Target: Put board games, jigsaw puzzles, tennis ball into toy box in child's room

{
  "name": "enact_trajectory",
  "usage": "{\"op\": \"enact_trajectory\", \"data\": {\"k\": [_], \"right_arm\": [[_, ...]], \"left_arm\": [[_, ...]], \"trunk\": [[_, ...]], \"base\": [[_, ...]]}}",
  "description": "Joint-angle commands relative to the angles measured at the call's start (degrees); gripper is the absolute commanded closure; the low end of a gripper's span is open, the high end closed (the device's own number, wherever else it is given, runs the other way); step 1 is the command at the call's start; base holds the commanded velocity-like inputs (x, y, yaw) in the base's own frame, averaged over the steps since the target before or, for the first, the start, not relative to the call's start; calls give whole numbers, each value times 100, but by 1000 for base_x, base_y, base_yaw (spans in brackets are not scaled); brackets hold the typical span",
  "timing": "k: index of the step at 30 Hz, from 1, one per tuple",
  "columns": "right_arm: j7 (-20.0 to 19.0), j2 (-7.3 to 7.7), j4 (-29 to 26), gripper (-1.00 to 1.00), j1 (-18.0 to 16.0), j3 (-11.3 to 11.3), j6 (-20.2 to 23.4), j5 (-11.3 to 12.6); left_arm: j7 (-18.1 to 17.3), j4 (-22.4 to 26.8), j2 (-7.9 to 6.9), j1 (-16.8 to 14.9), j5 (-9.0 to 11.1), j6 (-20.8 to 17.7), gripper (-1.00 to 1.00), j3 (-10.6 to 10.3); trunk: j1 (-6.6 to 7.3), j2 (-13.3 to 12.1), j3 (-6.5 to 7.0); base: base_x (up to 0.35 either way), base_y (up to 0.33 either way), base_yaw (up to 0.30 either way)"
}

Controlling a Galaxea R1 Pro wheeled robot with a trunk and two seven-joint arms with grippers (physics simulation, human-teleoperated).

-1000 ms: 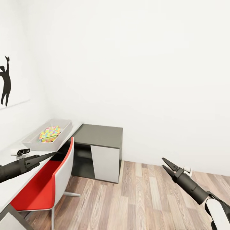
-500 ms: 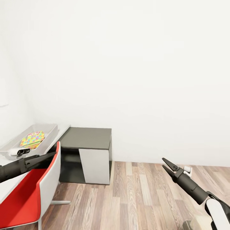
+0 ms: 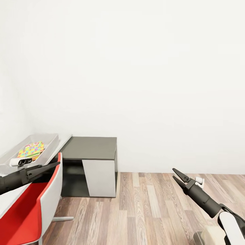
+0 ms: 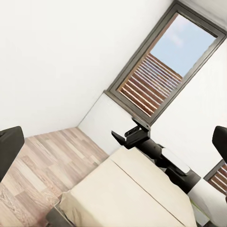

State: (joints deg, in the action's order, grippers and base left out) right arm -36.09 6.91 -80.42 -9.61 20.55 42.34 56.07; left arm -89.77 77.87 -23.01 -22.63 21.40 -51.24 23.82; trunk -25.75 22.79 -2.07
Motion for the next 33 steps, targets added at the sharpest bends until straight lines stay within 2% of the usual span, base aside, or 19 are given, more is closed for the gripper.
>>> {"op": "enact_trajectory", "data": {"k": [1,10,22,27,30,32,33], "right_arm": [[-4,-2,-2,-100,-6,3,34,18],[4,10,-1,-100,-6,-17,-158,18],[13,12,0,-100,-6,-25,-182,18],[11,12,0,-100,-6,-24,-182,1],[15,12,-3,-100,-6,-23,-185,-68],[23,12,-2,-100,-9,-19,-189,-177],[26,10,0,-100,-10,-16,-189,-210]], "left_arm": [[-23,0,2,-5,-4,-61,-100,0],[-23,0,7,-5,-4,-54,-100,-6],[-23,0,19,-5,-4,-58,-100,-17],[-8,-9,54,-5,-37,-12,-100,-83],[146,-48,76,-5,-251,31,-100,-158],[405,-76,93,-10,-567,42,-100,-253],[483,-80,107,-11,-642,42,-100,-287]], "trunk": [[-4,13,-14],[-4,13,-14],[-4,13,-14],[-4,13,-14],[-4,13,-14],[-4,13,-14],[-4,13,-14]], "base": [[0,11,-2],[0,3,-2],[0,-7,-96],[0,-3,-11],[0,-1,-3],[0,0,-1],[0,0,0]]}}
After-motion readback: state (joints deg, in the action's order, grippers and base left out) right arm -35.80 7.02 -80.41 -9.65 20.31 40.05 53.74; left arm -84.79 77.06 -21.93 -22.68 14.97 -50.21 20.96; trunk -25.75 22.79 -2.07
